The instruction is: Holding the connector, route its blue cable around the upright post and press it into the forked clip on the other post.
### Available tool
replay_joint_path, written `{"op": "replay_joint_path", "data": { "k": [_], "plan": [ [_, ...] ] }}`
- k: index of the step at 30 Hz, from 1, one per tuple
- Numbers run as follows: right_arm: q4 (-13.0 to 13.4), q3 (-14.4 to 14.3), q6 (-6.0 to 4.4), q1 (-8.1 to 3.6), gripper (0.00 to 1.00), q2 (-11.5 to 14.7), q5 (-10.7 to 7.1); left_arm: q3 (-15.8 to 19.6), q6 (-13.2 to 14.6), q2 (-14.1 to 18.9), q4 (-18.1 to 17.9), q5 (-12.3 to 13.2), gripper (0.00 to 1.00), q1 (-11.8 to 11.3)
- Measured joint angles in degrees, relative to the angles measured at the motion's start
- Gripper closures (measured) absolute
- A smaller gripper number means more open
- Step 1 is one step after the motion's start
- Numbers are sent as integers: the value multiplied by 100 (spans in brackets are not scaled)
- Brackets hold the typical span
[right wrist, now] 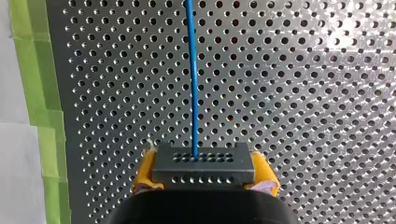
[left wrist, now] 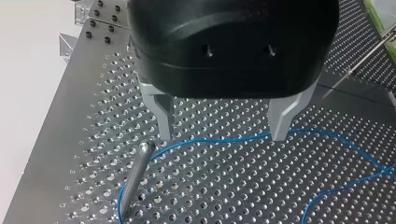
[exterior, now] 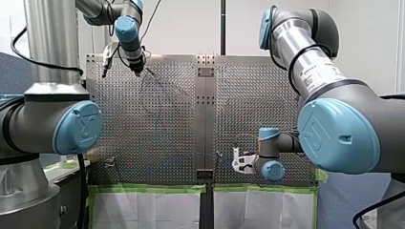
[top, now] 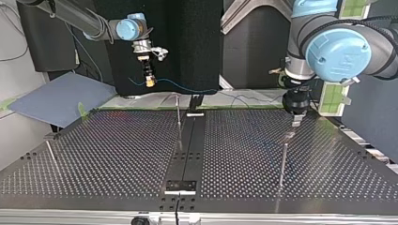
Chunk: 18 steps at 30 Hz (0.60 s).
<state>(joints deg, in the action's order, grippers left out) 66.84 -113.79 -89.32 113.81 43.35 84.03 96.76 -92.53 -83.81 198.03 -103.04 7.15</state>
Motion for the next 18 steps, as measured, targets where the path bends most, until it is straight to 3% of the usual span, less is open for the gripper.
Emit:
{"op": "replay_joint_path", "data": {
  "k": [18],
  "plan": [
    [6,0,0,-1,100,0,0,0,-41,2,-9,-31,2,34]
  ]
}}
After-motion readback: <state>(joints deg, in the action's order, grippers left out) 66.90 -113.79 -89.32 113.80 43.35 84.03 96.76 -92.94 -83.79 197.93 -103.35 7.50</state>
